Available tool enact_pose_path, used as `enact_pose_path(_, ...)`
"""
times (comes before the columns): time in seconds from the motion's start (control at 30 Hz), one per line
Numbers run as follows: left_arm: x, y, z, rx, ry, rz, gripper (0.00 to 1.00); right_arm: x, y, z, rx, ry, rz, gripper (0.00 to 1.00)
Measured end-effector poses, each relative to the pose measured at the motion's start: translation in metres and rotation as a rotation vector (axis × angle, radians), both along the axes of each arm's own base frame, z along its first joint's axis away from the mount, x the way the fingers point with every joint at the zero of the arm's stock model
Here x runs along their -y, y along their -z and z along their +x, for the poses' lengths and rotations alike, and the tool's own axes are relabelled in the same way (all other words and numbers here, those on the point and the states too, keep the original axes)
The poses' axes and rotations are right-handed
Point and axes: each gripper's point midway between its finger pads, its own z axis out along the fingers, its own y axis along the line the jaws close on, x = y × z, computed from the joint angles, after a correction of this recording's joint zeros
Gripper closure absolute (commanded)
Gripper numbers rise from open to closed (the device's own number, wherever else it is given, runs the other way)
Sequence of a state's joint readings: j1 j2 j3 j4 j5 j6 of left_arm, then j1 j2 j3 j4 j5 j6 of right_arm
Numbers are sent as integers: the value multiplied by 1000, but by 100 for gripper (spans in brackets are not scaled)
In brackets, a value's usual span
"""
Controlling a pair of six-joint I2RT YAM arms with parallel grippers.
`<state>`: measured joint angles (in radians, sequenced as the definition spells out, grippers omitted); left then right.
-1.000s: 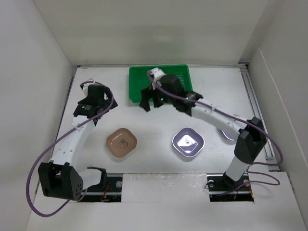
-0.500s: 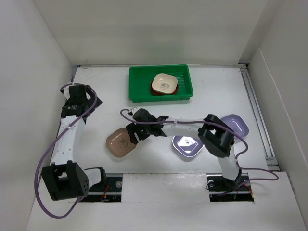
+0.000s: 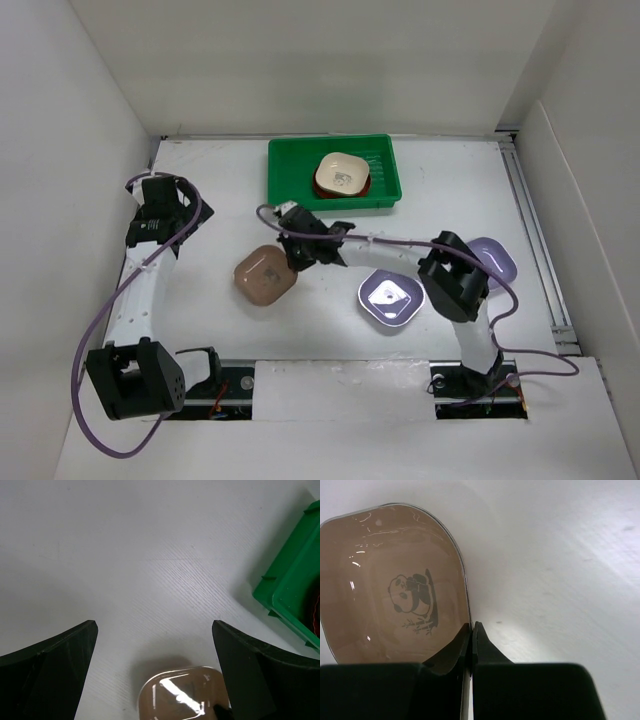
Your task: Place the plates into the plastic bin on the countertop
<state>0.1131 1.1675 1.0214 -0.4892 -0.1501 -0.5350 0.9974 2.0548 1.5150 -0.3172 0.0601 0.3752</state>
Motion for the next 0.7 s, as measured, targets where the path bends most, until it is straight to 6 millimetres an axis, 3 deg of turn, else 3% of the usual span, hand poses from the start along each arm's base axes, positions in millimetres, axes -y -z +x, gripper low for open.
enact_pose_path(0.1, 2, 0, 0, 0, 11, -6, 0, 25, -29, 44, 33, 79, 0, 100)
enact_pose_path(0.2, 4, 0, 1, 2, 17, -12, 0, 66, -73, 118, 98, 224, 50, 100)
enact_pose_path(0.3, 5, -1, 2, 7, 26, -14, 0, 129, -114, 192, 165, 393, 115, 100)
enact_pose_path(0.33, 5, -1, 2, 8, 28, -15, 0, 160, -128, 218, 192, 467, 134, 100)
enact_pose_path(0.4, 6, -1, 2, 10, 33, -16, 0, 210, -145, 249, 220, 594, 160, 100)
enact_pose_path(0.47, 7, -3, 2, 15, 37, -19, 0, 250, -153, 268, 227, 712, 192, 100)
enact_pose_path(0.53, 7, -5, 3, 24, 40, -20, 0, 271, -153, 276, 213, 792, 223, 100)
enact_pose_path(0.6, 8, -7, 3, 34, 42, -20, 0, 273, -146, 278, 181, 832, 246, 100)
enact_pose_path(0.7, 8, -9, 4, 42, 44, -21, 0, 255, -130, 280, 133, 834, 267, 100)
